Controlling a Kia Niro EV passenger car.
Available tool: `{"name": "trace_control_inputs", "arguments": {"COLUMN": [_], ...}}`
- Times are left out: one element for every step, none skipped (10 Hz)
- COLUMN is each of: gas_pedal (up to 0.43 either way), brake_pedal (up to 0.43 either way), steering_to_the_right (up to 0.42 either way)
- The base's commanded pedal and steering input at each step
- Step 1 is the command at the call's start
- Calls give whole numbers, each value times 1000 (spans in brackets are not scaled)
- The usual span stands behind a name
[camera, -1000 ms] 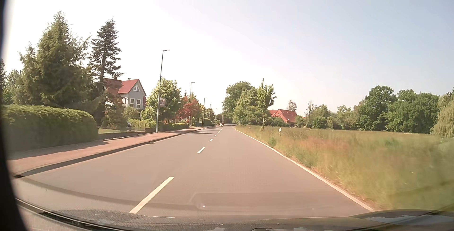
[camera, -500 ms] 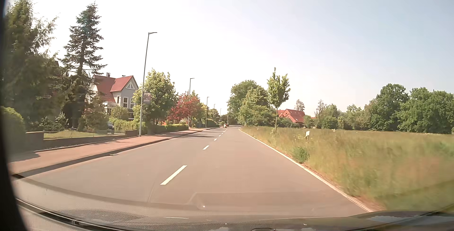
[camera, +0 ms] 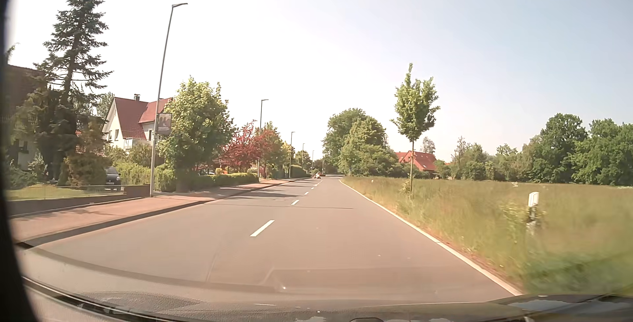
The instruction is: Follow the waypoints while adhering to traffic rules and regulations
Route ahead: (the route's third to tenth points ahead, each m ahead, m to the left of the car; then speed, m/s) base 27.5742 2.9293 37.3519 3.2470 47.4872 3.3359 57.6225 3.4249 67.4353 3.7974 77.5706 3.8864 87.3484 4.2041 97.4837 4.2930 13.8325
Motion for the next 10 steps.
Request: {"name": "trace_control_inputs", "arguments": {"gas_pedal": [157, 157, 169, 169, 169, 169, 169, 169, 169, 169], "brake_pedal": [0, 0, 0, 0, 0, 0, 0, 0, 0, 0], "steering_to_the_right": [-5, -2, -2, -2, -3, -3, -3, -4, -4, -3]}}
